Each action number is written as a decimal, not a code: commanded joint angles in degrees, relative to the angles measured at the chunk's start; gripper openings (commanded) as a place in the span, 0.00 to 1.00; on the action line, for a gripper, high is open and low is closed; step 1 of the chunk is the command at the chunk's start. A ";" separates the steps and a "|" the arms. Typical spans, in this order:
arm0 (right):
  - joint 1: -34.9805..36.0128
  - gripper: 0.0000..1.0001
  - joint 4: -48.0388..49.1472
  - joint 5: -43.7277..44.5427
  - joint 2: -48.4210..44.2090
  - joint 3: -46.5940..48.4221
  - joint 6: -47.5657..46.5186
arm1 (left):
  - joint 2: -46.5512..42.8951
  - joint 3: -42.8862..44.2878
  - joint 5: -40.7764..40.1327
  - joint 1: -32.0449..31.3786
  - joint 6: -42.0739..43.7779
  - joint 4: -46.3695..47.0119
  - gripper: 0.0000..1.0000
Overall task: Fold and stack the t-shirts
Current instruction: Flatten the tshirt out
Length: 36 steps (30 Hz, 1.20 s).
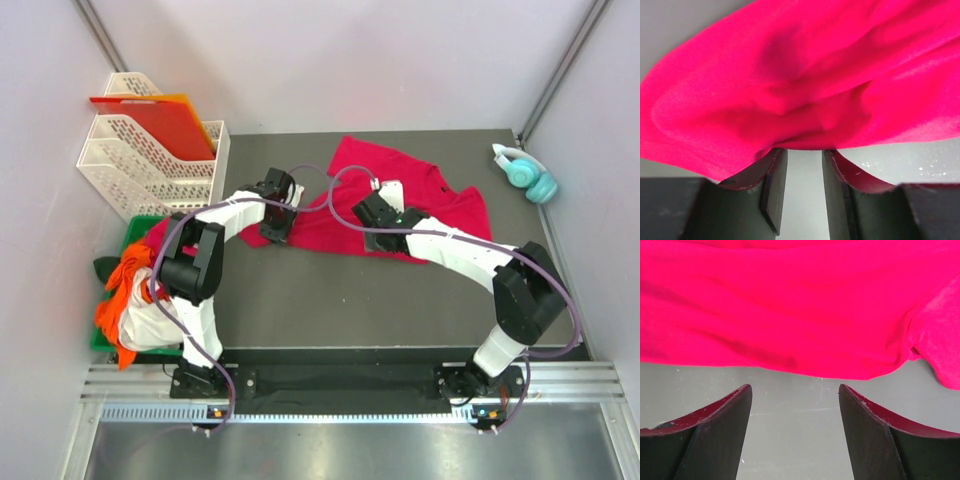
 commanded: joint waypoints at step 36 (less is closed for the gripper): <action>0.87 0.67 -0.29 2.01 -5.89 -2.97 -0.35 | 27.06 55.54 -12.72 2.89 1.25 -0.01 0.03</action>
